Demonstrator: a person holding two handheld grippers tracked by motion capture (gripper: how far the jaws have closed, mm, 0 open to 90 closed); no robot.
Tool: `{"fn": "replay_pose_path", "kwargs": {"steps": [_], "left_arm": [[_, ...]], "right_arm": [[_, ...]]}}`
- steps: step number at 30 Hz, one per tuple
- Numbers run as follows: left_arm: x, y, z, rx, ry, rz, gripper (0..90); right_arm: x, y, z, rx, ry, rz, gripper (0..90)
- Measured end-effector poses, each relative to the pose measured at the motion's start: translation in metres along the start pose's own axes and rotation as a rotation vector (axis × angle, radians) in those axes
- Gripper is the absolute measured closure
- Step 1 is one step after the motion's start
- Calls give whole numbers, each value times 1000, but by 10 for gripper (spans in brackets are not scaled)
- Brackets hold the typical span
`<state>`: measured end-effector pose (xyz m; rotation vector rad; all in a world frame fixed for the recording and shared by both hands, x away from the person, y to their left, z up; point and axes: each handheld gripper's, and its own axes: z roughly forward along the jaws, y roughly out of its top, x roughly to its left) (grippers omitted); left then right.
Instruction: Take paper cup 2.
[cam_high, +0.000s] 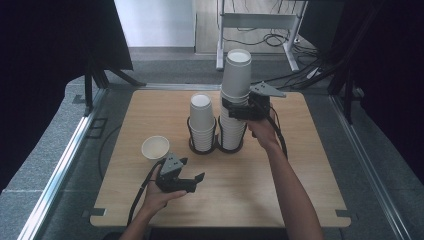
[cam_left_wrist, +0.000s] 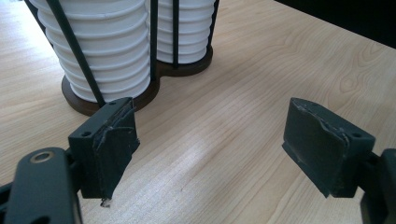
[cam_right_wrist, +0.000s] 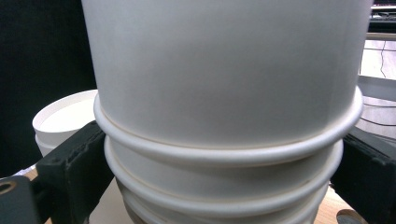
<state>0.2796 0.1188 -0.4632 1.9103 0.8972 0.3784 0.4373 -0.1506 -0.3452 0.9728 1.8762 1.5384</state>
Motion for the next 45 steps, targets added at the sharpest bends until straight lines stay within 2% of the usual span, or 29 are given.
{"fn": "replay_pose_path", "kwargs": {"steps": [3,4,5,9,12,14,15,18,21,25,36,42,45], "left_arm": [[0,1,-2,-12,6,-5,174],[-1,3,-6,-38,4,-23,174],[-1,3,-6,-38,4,-23,173],[-1,16,-16,-92,-21,-51,161],[-2,32,-22,-137,-15,-55,159],[-1,44,-23,-161,-30,-54,159],[-1,44,-23,-161,-30,-54,156],[4,67,-21,-179,-27,-39,156],[5,82,-22,-190,-23,-27,157],[4,103,-24,-233,-10,-12,155],[8,158,-11,-277,7,-23,142],[14,180,1,-279,-35,-52,87],[17,188,9,-278,-33,-53,89]], "right_arm": [[0,0,0,3,2,4,27],[0,0,0,3,2,3,28],[0,0,0,2,1,0,28],[0,-1,0,-4,2,-2,29],[0,-1,0,-10,0,-4,29],[0,-1,0,-9,1,-5,29],[0,-1,0,-9,1,-5,29],[0,-1,0,-7,2,-5,29],[0,-1,0,-7,1,-7,29],[0,-1,0,-6,0,-6,29],[0,-1,0,-5,3,-5,29],[0,0,-1,0,4,-7,29],[0,0,-1,3,4,-7,29]]}}
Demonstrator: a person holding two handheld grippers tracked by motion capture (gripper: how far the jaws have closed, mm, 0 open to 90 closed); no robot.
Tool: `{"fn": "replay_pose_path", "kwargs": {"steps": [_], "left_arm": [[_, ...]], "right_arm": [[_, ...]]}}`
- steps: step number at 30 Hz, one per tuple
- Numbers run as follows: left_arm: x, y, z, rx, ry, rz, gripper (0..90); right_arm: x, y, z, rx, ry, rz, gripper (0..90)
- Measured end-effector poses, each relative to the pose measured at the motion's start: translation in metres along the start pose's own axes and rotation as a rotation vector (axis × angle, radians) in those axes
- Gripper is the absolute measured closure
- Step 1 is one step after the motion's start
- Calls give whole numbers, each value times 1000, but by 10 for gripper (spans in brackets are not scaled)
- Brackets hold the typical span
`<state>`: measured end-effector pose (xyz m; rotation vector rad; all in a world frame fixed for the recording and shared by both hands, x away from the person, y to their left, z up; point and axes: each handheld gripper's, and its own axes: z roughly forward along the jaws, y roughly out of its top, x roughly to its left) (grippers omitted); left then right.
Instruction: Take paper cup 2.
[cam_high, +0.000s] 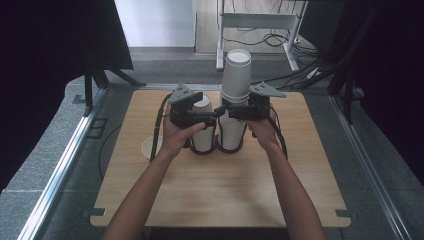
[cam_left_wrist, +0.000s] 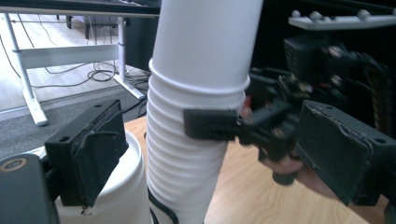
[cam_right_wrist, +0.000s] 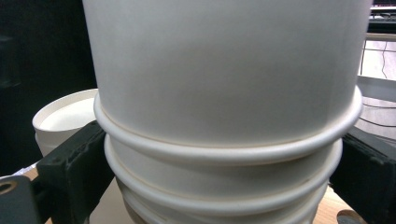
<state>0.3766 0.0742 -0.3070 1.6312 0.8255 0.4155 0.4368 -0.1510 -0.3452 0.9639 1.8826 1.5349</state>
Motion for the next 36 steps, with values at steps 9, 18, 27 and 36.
{"fn": "replay_pose_path", "kwargs": {"steps": [9,18,27,36], "left_arm": [[3,22,23,14,10,23,97],[2,35,41,15,8,41,122],[-2,42,49,9,21,46,116],[-1,45,66,37,34,59,88]], "right_arm": [[1,0,0,2,-2,1,29],[0,1,0,11,2,-6,29],[0,2,0,15,3,-5,29],[0,2,0,21,5,-9,30]]}}
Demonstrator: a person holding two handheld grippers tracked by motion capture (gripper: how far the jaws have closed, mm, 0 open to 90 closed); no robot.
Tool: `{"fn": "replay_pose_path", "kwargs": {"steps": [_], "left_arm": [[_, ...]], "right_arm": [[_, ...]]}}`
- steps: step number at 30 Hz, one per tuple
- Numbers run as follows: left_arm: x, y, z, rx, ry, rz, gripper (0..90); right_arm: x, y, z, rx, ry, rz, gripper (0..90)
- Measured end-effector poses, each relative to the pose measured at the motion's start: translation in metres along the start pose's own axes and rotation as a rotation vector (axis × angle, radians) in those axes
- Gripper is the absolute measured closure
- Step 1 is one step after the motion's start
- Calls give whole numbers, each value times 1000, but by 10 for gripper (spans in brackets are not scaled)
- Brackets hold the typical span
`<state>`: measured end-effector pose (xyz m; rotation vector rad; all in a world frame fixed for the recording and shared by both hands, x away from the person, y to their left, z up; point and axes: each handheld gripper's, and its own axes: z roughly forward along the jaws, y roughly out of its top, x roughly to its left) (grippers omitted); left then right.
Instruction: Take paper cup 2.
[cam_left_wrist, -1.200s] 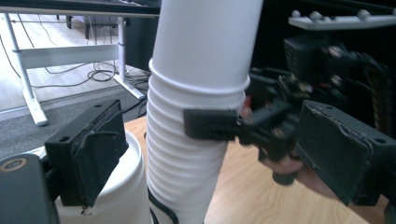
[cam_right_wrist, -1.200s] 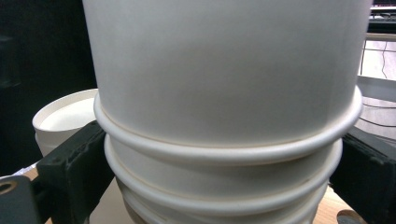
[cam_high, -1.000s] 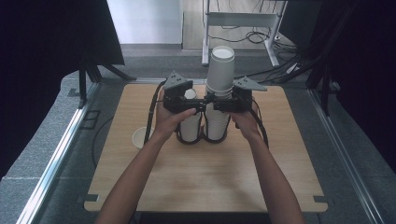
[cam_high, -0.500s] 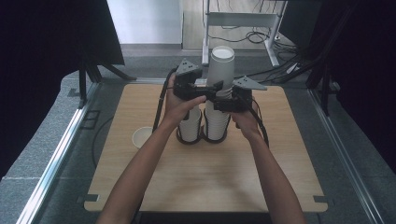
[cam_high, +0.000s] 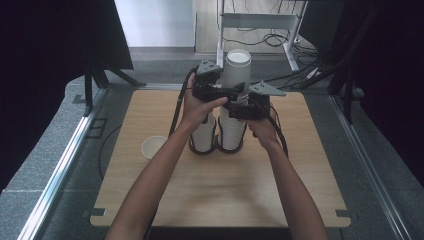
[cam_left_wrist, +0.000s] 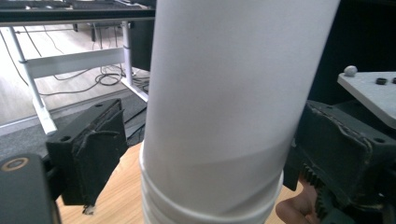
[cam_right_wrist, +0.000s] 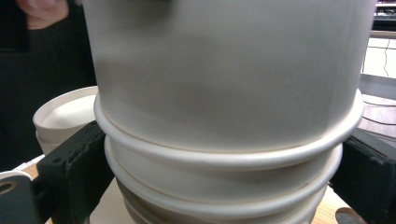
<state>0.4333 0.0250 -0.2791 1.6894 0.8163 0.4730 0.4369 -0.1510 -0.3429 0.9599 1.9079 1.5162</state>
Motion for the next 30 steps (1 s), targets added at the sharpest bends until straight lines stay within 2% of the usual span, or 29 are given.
{"fn": "replay_pose_path", "kwargs": {"steps": [7,12,16,18,30], "left_arm": [[-2,5,10,-18,7,24,91],[-6,8,15,-42,16,24,106],[-1,9,23,-28,-7,16,108],[0,8,24,-38,-22,17,130],[0,8,23,-46,-28,26,163]], "right_arm": [[0,0,0,2,-1,1,30],[0,1,0,4,-3,5,30],[1,1,0,6,-3,3,31],[0,1,1,6,-4,4,31],[0,0,1,-1,-4,0,31]]}}
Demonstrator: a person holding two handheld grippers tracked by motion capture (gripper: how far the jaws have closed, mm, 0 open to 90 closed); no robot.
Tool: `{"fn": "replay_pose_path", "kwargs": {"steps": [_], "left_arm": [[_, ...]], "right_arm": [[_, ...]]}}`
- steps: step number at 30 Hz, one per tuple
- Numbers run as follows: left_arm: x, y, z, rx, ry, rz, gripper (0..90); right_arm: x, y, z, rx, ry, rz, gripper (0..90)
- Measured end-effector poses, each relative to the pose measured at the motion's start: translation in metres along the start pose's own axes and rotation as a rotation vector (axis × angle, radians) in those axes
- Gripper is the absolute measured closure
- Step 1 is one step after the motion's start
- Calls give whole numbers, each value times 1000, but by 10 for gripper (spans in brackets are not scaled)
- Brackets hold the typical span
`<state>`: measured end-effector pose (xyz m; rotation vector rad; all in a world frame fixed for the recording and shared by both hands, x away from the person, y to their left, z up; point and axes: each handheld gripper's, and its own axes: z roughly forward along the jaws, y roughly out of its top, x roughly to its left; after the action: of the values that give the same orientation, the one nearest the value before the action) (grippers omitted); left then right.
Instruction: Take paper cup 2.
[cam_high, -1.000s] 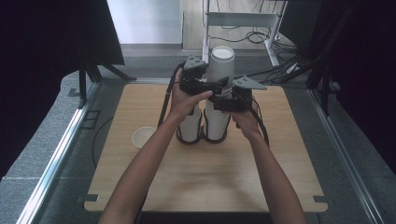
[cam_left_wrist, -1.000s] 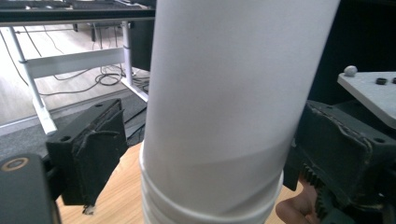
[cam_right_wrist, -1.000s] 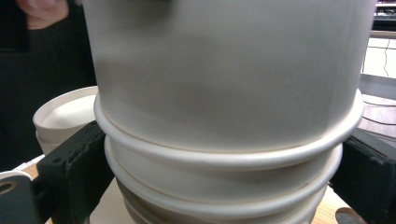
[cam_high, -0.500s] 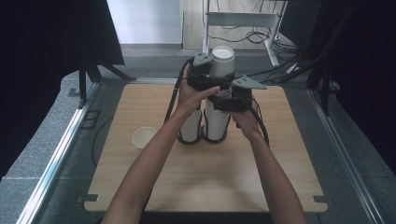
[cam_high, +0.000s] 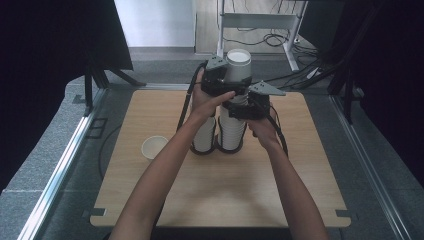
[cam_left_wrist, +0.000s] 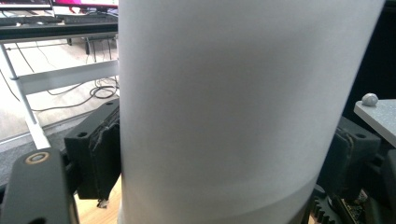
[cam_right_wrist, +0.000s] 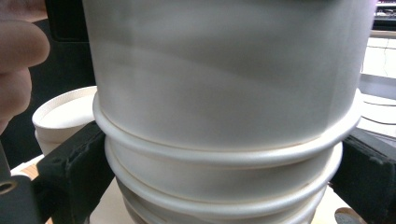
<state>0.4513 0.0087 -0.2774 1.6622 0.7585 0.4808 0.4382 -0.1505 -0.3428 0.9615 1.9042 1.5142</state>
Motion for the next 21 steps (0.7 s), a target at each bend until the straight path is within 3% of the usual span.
{"fn": "replay_pose_path", "kwargs": {"steps": [4,8,15,21], "left_arm": [[-1,11,-6,-40,3,0,167],[-2,18,-11,-48,12,16,168],[-6,50,-28,-116,22,33,168],[-10,65,-43,-154,22,49,168]], "right_arm": [[0,0,0,-3,-2,2,31],[1,0,0,-1,1,3,31],[2,0,-1,8,3,12,31],[1,0,0,6,5,12,31]]}}
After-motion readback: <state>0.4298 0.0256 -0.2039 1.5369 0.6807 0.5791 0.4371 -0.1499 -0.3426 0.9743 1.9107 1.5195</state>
